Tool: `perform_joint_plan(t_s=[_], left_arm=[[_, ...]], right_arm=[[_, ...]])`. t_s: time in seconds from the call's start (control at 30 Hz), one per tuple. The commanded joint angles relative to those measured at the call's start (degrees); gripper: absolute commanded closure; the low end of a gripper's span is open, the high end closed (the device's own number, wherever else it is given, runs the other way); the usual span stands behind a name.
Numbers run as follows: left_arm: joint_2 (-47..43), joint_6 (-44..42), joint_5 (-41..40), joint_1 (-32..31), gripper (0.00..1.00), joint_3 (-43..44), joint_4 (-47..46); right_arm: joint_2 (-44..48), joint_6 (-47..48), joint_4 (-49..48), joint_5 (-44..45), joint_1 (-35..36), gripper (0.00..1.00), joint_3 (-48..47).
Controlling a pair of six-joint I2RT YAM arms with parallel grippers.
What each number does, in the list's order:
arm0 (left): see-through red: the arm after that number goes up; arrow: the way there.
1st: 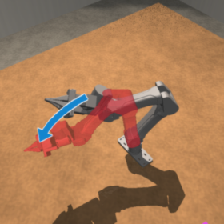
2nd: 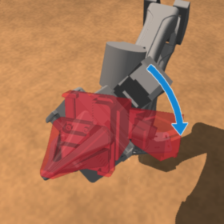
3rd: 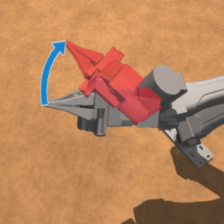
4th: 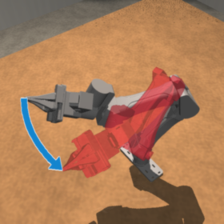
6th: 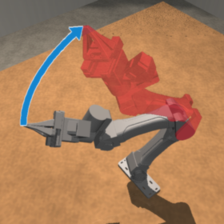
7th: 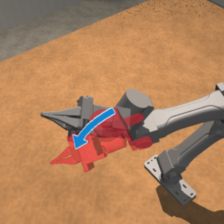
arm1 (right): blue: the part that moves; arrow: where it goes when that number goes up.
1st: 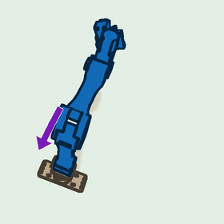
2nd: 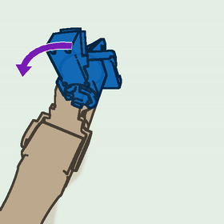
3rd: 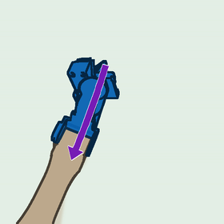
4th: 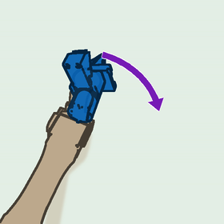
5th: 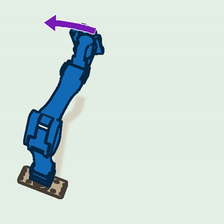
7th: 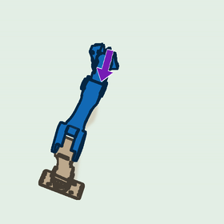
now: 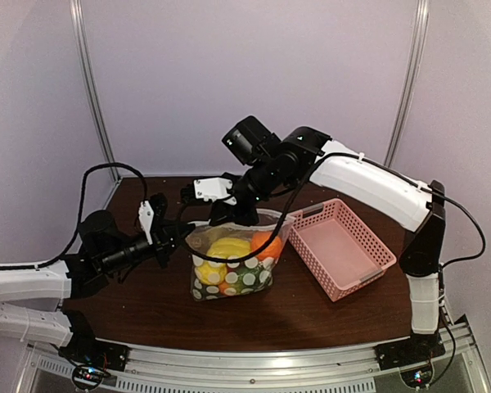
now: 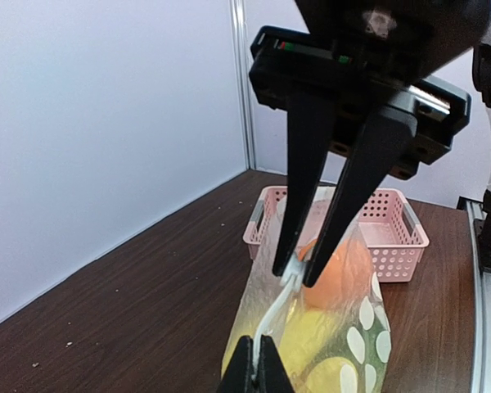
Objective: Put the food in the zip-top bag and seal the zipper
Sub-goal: Zip the zipper on the zipper food storage bag.
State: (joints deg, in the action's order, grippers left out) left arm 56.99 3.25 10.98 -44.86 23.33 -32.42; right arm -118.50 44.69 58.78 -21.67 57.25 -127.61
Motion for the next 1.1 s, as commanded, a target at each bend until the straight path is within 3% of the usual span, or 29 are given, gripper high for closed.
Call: perform_joint_plan(t_s=[0.0, 1.07], left_arm=[[-3.8, -2.58, -5.89, 0.6, 1.0, -0.89, 0.22], [-2.27, -1.84, -7.2, 0.65, 1.0, -0.61, -0.51]], right_arm=[[2.75, 0.16, 7.32, 6.04, -1.45, 1.0, -0.09], [13.28, -3.11, 7.22, 4.78, -13.74, 1.0, 17.6]])
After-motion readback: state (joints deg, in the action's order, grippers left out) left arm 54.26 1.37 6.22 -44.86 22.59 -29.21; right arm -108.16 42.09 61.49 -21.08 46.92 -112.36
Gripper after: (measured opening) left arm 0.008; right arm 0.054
